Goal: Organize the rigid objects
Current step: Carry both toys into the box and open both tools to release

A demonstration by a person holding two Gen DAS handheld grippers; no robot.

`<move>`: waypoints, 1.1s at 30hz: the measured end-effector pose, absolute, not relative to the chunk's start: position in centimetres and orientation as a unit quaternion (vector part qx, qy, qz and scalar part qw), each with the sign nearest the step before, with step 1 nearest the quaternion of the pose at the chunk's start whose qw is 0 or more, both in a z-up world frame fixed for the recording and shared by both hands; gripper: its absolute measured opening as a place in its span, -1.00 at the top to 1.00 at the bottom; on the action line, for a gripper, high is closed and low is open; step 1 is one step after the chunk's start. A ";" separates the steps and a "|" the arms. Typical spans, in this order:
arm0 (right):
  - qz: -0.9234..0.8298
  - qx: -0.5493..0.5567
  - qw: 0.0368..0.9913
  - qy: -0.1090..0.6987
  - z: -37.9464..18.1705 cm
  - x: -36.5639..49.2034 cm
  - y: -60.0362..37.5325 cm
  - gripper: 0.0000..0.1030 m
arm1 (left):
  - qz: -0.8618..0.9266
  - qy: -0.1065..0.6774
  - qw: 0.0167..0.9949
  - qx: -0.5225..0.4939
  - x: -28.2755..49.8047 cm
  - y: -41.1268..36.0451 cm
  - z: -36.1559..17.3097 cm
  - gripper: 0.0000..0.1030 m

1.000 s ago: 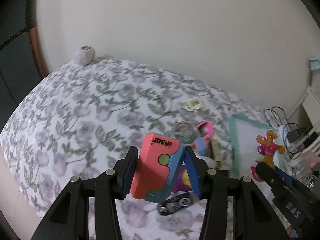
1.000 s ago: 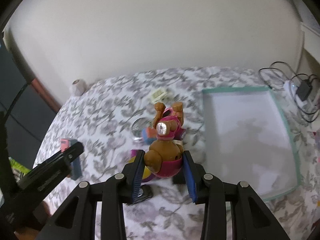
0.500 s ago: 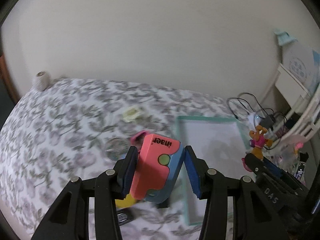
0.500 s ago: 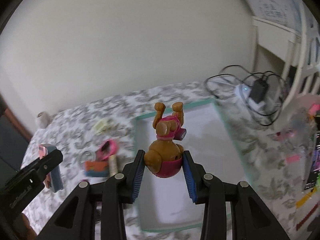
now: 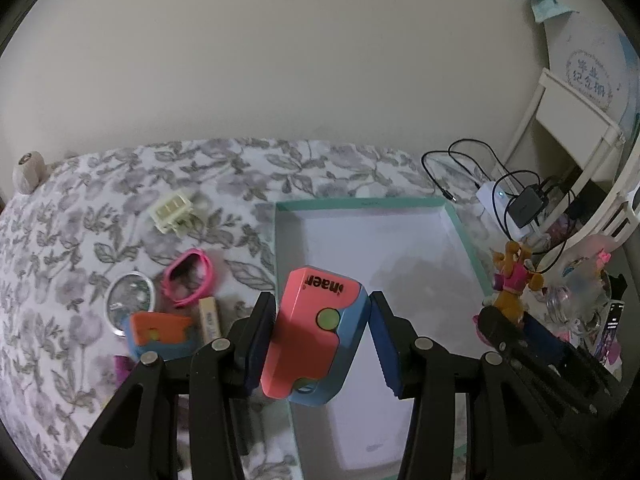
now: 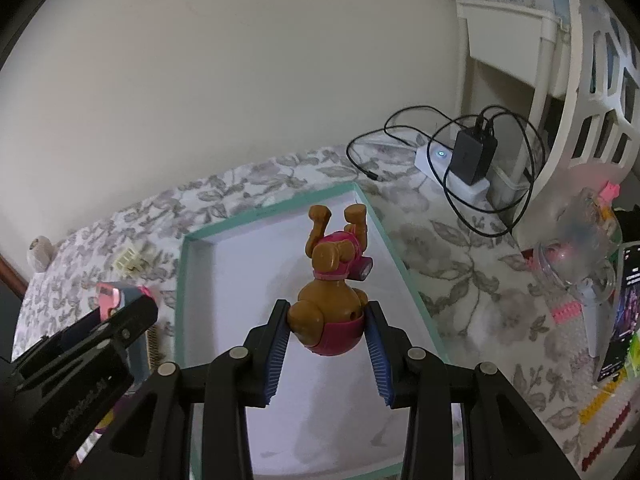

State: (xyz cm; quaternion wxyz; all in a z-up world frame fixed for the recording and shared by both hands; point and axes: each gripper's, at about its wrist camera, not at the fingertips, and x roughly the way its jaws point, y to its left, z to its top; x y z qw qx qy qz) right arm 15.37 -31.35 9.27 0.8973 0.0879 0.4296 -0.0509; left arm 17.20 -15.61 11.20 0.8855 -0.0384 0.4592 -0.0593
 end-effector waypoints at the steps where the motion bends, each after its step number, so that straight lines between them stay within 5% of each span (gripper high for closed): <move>1: -0.053 0.087 0.896 0.431 8.8 15.5 -31.5 0.22 | -0.060 0.460 0.885 -0.034 17.4 -15.9 10.9 0.04; 33: -0.059 0.077 0.863 0.496 4.0 16.9 -31.6 0.20 | -0.061 0.501 0.863 -0.027 19.9 -17.1 6.6 0.03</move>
